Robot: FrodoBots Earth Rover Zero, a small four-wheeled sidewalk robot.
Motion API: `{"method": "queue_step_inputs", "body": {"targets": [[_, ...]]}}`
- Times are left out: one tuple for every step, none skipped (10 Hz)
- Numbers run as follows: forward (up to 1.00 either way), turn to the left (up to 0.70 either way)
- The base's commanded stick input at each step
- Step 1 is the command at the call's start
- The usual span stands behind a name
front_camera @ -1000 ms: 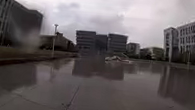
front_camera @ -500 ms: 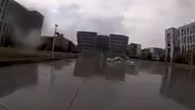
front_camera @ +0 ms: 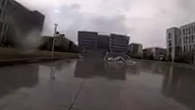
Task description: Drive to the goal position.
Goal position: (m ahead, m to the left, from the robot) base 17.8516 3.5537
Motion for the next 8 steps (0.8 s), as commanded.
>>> {"method": "queue_step_inputs", "body": {"targets": [[0.7,0.0],[0.7,0.0],[0.7,0.0],[0.7,0.0],[0.7,0.0],[0.7,0.0],[0.7,0.0],[0.7,0.0]]}}
